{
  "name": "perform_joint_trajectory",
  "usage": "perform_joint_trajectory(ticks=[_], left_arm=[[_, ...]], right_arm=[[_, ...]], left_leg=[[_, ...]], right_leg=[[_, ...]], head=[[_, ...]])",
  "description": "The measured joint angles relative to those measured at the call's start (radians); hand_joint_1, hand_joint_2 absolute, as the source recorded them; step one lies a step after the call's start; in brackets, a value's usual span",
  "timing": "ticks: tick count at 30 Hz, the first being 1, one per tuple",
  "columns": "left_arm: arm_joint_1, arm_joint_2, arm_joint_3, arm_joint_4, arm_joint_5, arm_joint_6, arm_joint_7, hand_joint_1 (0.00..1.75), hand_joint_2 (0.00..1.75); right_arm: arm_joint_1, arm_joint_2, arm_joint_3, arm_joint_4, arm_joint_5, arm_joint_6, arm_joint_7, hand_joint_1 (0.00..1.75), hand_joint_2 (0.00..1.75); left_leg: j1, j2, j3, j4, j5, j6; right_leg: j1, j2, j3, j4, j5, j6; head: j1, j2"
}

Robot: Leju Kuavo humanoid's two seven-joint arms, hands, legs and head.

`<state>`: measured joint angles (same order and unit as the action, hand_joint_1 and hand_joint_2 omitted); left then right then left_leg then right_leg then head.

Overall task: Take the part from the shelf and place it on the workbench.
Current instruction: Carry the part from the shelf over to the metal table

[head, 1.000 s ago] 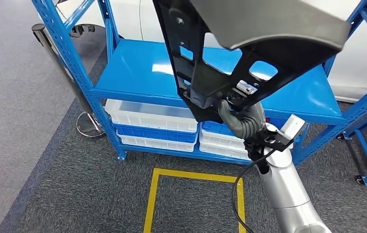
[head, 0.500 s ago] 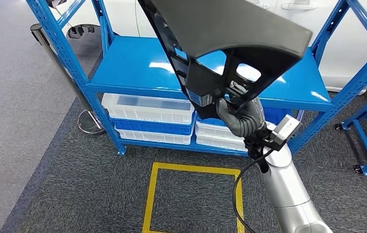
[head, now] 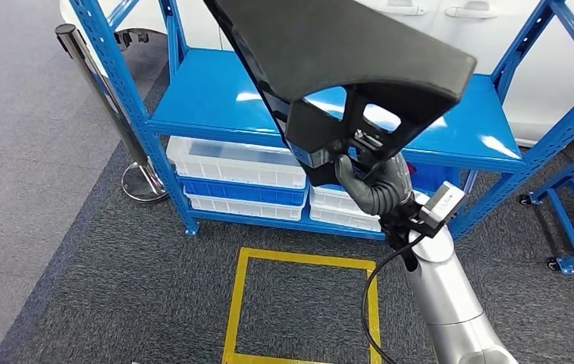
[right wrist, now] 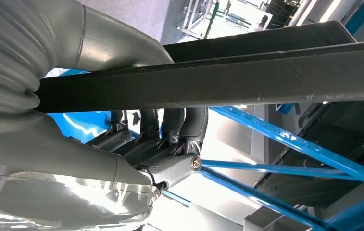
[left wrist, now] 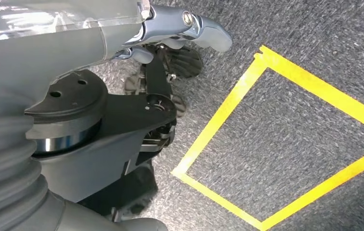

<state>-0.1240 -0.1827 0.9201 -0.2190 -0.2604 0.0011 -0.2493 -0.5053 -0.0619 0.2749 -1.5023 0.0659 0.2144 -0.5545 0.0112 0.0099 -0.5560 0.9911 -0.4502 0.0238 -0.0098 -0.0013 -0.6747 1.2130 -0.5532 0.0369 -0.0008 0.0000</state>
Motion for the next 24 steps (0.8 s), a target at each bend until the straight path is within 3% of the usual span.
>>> perform_joint_trajectory(ticks=[1, 2, 3, 5, 7, 8, 10, 12, 13, 15, 16, 17, 18, 19, 21, 22, 24], left_arm=[[0.001, 0.000, 0.000, 0.000, 0.000, 0.000, -0.001, 0.00, 1.75], [0.001, 0.000, 0.000, 0.000, 0.000, 0.000, -0.002, 0.00, 1.75], [0.001, 0.000, 0.000, 0.000, 0.000, 0.000, -0.003, 0.00, 1.75], [0.002, -0.001, 0.000, 0.000, 0.000, 0.000, -0.004, 0.00, 1.75], [0.002, -0.001, 0.000, 0.000, 0.000, 0.000, -0.005, 0.00, 1.75], [0.002, -0.001, 0.000, 0.000, 0.000, 0.000, -0.005, 0.00, 1.75], [0.002, -0.001, 0.000, 0.000, 0.000, 0.000, -0.005, 0.00, 1.75], [0.001, -0.001, 0.000, 0.000, 0.001, 0.000, -0.006, 0.00, 1.75], [0.001, -0.001, 0.000, 0.000, 0.000, 0.000, -0.006, 0.00, 1.75], [0.003, -0.001, 0.000, 0.000, 0.000, 0.000, -0.007, 0.00, 1.75], [0.004, -0.001, 0.000, 0.000, 0.000, 0.000, -0.007, 0.00, 1.75], [0.005, 0.000, 0.000, 0.000, 0.000, 0.000, -0.007, 0.00, 1.75], [0.006, 0.000, 0.000, 0.000, 0.000, 0.000, -0.007, 0.00, 1.75], [0.006, 0.000, 0.000, 0.000, 0.000, 0.001, -0.007, 0.00, 1.75], [0.007, 0.001, 0.000, 0.000, -0.001, 0.001, -0.007, 0.00, 1.75], [0.007, 0.002, 0.000, 0.000, -0.001, 0.001, -0.007, 0.00, 1.75], [0.008, 0.002, 0.000, 0.000, -0.001, 0.002, -0.008, 0.00, 1.75]], right_arm=[[0.001, 0.000, 0.001, 0.001, 0.002, 0.000, 0.000, 1.75, 1.75], [0.002, 0.000, 0.002, 0.002, 0.005, 0.000, 0.000, 1.75, 1.75], [0.002, 0.000, 0.003, 0.003, 0.006, 0.000, -0.001, 1.75, 1.75], [0.000, 0.000, 0.004, 0.003, 0.007, 0.000, -0.002, 1.75, 1.75], [-0.003, 0.000, 0.004, 0.003, 0.007, 0.000, -0.002, 1.75, 1.75], [-0.004, 0.000, 0.005, 0.002, 0.008, 0.000, -0.003, 1.75, 1.75], [-0.004, 0.000, 0.006, 0.002, 0.008, 0.000, -0.003, 1.75, 1.75], [-0.003, -0.001, 0.006, 0.002, 0.009, 0.000, -0.004, 1.75, 1.75], [-0.003, -0.001, 0.006, 0.001, 0.010, 0.000, -0.004, 1.75, 1.75], [-0.001, -0.001, 0.007, 0.000, 0.010, 0.000, -0.004, 1.75, 1.75], [0.003, -0.001, 0.007, 0.000, 0.011, 0.000, -0.004, 1.75, 1.75], [0.007, -0.001, 0.007, 0.000, 0.011, 0.000, -0.004, 1.75, 1.75], [0.011, -0.001, 0.007, -0.001, 0.011, 0.000, -0.004, 1.75, 1.75], [0.015, -0.001, 0.007, -0.001, 0.011, 0.000, -0.004, 1.75, 1.75], [0.018, -0.002, 0.007, -0.004, 0.011, 0.000, -0.006, 1.75, 1.75], [0.019, -0.002, 0.007, -0.005, 0.011, 0.000, -0.007, 1.75, 1.75], [0.022, -0.002, 0.007, -0.007, 0.010, 0.000, -0.009, 1.75, 1.75]], left_leg=[[-0.001, 0.004, -0.003, 0.001, 0.001, 0.001], [-0.001, 0.008, -0.005, 0.003, 0.001, 0.001], [-0.001, 0.013, -0.006, 0.005, 0.001, 0.001], [-0.001, 0.024, -0.005, 0.009, -0.002, -0.003], [-0.007, 0.035, -0.006, 0.014, -0.005, -0.011], [-0.010, 0.043, -0.007, 0.015, -0.006, -0.016], [-0.012, 0.060, -0.008, 0.015, -0.007, -0.026], [-0.010, 0.051, -0.015, 0.036, -0.027, -0.037], [-0.008, 0.036, -0.031, 0.073, -0.053, -0.042], [-0.005, 0.006, -0.088, 0.206, -0.123, -0.048], [-0.005, 0.001, -0.118, 0.274, -0.148, -0.049], [-0.005, 0.000, -0.136, 0.314, -0.155, -0.049], [-0.005, -0.001, -0.136, 0.314, -0.142, -0.048], [-0.004, -0.005, -0.116, 0.271, -0.110, -0.046], [-0.001, -0.041, -0.051, 0.128, -0.039, -0.038], [0.000, -0.060, -0.026, 0.071, -0.020, -0.035], [0.000, -0.078, -0.010, 0.030, -0.017, -0.030]], right_leg=[[-0.002, 0.000, -0.027, 0.058, -0.019, 0.003], [-0.003, 0.000, -0.040, 0.085, -0.019, 0.005], [-0.005, -0.002, -0.031, 0.069, 0.000, 0.005], [-0.004, -0.022, 0.032, -0.061, 0.069, 0.000], [0.005, -0.055, 0.083, -0.177, 0.109, -0.012], [0.009, -0.062, 0.090, -0.199, 0.112, -0.018], [0.011, -0.047, 0.084, -0.203, 0.114, -0.031], [0.007, -0.028, 0.081, -0.207, 0.121, -0.043], [0.005, -0.020, 0.081, -0.209, 0.124, -0.049], [0.004, -0.001, 0.077, -0.209, 0.128, -0.056], [0.005, 0.010, 0.076, -0.209, 0.129, -0.057], [0.005, 0.022, 0.076, -0.209, 0.130, -0.058], [0.006, 0.033, 0.076, -0.208, 0.130, -0.057], [0.006, 0.046, 0.076, -0.207, 0.131, -0.056], [0.007, 0.070, 0.074, -0.201, 0.131, -0.052], [0.007, 0.082, 0.070, -0.198, 0.132, -0.047], [0.004, 0.103, 0.060, -0.196, 0.137, -0.034]], head=[[0.000, 0.000], [0.000, 0.000], [0.000, 0.000], [0.000, 0.000], [-0.001, 0.000], [-0.002, 0.000], [-0.006, 0.000], [-0.007, 0.000], [-0.007, 0.000], [-0.008, 0.000], [-0.008, 0.000], [-0.008, 0.000], [-0.008, 0.000], [-0.008, 0.000], [-0.007, 0.000], [-0.007, 0.000], [-0.007, 0.000]])
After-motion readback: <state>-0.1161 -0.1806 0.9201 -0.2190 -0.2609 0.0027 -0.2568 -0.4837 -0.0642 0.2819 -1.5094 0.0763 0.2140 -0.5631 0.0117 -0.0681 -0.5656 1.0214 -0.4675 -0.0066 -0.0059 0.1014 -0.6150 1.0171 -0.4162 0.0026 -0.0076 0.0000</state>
